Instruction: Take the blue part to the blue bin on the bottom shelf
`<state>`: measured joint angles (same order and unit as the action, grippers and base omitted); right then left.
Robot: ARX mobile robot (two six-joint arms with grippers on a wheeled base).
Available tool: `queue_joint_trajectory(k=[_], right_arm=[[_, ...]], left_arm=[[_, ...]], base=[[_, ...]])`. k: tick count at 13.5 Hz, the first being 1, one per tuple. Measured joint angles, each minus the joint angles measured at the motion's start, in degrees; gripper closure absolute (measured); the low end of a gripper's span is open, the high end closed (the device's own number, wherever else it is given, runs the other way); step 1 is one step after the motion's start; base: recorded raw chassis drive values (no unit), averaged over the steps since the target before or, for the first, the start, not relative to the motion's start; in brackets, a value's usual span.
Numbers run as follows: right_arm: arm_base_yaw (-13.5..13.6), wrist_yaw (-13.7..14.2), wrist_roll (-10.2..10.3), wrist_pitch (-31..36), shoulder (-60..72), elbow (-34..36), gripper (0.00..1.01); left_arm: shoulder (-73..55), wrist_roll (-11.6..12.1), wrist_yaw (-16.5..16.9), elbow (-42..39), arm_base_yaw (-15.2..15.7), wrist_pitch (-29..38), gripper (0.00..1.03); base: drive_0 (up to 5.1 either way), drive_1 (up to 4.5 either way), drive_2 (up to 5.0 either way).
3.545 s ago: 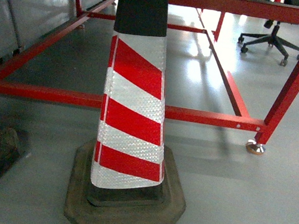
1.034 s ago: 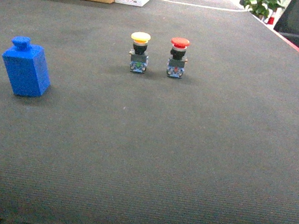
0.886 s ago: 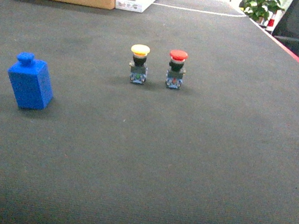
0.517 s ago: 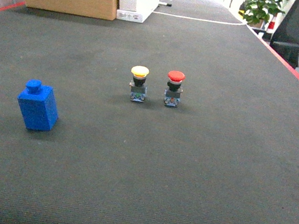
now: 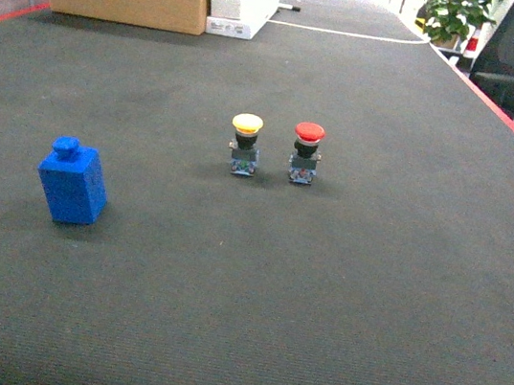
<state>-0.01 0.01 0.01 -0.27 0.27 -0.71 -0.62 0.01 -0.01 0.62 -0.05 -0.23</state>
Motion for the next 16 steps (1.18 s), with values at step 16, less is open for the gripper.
queue_joint_trajectory(k=[16], right_arm=[[0.0, 0.0, 0.0, 0.0, 0.0, 0.0, 0.03]], left_arm=[[-85.0, -1.2, -18.1, 20.2, -9.0, 52.7, 0.05]], base=[[0.0, 0.0, 0.0]])
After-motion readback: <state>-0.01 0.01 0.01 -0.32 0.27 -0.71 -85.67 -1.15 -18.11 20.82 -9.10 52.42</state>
